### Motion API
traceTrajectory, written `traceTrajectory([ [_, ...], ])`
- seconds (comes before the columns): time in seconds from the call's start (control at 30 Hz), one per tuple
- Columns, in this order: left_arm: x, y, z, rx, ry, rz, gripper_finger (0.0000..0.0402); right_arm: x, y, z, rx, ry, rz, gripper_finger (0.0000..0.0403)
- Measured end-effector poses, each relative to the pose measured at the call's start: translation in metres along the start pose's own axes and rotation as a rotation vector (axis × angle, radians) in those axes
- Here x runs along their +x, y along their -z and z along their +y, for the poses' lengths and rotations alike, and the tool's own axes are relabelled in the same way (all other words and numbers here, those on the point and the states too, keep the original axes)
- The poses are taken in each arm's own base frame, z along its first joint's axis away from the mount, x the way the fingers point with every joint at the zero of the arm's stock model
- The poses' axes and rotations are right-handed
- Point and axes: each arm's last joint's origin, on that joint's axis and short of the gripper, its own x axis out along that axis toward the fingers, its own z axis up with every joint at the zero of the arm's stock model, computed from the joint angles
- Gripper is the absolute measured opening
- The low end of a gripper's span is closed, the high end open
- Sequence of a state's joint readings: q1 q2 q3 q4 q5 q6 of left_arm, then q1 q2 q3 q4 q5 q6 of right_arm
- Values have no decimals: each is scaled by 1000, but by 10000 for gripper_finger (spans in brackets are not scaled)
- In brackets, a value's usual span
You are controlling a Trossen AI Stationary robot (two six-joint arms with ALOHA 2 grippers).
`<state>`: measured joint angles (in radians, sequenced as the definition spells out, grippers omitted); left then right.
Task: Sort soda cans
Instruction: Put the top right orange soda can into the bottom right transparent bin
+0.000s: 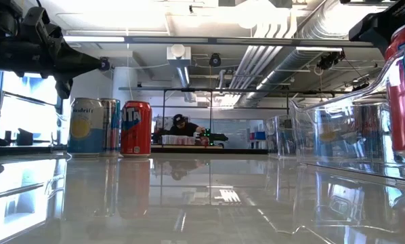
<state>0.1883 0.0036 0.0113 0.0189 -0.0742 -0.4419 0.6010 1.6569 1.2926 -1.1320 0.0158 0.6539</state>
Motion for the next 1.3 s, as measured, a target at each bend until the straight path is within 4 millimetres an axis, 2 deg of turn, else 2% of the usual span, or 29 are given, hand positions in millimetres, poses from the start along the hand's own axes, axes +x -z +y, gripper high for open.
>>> traceTrajectory([
  [0.4, 0, 0, 0, 0, 0, 0, 1, 0, 0, 0, -7, -2, 1, 305],
  [0.73, 0, 0, 0, 0, 0, 0, 1, 0, 0, 0, -29, -9, 4, 337],
  [1.1, 0, 0, 0, 0, 0, 0, 1, -1, -2, 0, -43, -37, 1, 339],
  [1.3, 0, 0, 0, 0, 0, 0, 1, -13, -8, -3, -26, -81, 21, 339],
])
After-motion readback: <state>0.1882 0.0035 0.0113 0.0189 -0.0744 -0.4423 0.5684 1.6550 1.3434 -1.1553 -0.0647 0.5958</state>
